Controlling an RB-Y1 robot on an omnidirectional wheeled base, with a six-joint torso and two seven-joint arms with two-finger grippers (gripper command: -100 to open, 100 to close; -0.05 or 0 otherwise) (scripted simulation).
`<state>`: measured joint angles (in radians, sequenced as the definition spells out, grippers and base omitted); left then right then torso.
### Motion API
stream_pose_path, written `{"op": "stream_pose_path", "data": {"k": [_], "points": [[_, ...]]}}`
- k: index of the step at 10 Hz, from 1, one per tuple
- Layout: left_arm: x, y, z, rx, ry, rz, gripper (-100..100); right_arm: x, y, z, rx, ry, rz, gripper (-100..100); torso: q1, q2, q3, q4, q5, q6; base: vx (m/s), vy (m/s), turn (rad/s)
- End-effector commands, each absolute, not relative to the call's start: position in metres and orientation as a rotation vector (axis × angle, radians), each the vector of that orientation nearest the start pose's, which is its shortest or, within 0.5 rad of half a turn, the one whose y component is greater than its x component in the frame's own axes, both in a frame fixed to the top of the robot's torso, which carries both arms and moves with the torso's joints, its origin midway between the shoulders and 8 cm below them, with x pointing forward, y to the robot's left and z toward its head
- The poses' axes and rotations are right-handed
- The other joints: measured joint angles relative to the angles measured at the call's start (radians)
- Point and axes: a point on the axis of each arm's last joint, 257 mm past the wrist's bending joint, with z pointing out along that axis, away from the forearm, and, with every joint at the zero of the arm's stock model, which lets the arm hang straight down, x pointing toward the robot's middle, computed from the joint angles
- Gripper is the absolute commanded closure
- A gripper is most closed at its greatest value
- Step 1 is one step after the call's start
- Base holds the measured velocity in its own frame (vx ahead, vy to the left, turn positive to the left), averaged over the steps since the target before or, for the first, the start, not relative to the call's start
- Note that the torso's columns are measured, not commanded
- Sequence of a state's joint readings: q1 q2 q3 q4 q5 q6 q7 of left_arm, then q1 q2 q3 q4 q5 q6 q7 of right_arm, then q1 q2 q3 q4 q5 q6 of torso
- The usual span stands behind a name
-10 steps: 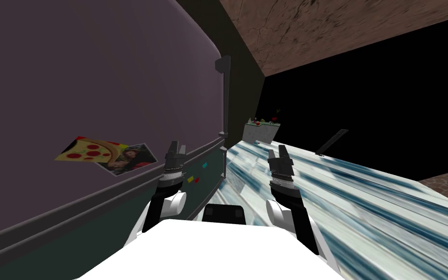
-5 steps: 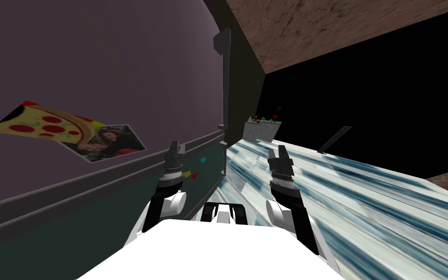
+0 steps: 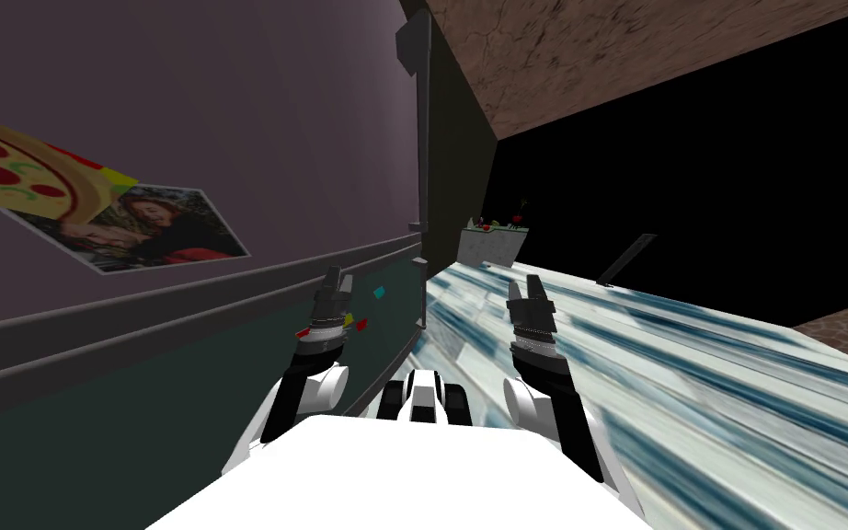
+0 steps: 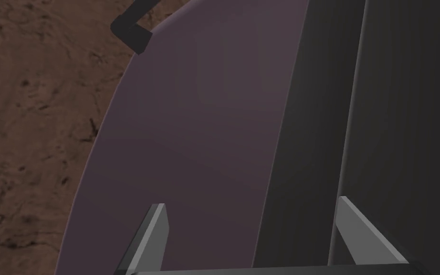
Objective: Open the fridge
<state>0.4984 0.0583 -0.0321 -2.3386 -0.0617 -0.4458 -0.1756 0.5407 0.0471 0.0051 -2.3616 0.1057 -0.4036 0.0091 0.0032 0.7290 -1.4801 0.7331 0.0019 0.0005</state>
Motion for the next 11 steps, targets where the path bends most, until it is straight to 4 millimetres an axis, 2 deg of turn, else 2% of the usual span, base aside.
{"op": "stream_pose_path", "data": {"k": [1, 11], "points": [[0.351, 0.254, 0.028, -0.5, 0.799, -1.104, -100, 0.342, -0.277, 0.029, 0.667, 0.669, 1.198, 0, -0.001, 0.0, -0.002, 0.001, -0.001, 0.002, 0.028, -0.007, -0.12], [0.368, 0.276, -0.008, -0.598, 0.988, -0.95, -100, 0.342, -0.277, 0.029, 0.667, 0.669, 1.198, 0, 0.003, -0.014, -0.012, -0.002, -0.001, 0.006, 0.044, -0.01, -0.164]]}}
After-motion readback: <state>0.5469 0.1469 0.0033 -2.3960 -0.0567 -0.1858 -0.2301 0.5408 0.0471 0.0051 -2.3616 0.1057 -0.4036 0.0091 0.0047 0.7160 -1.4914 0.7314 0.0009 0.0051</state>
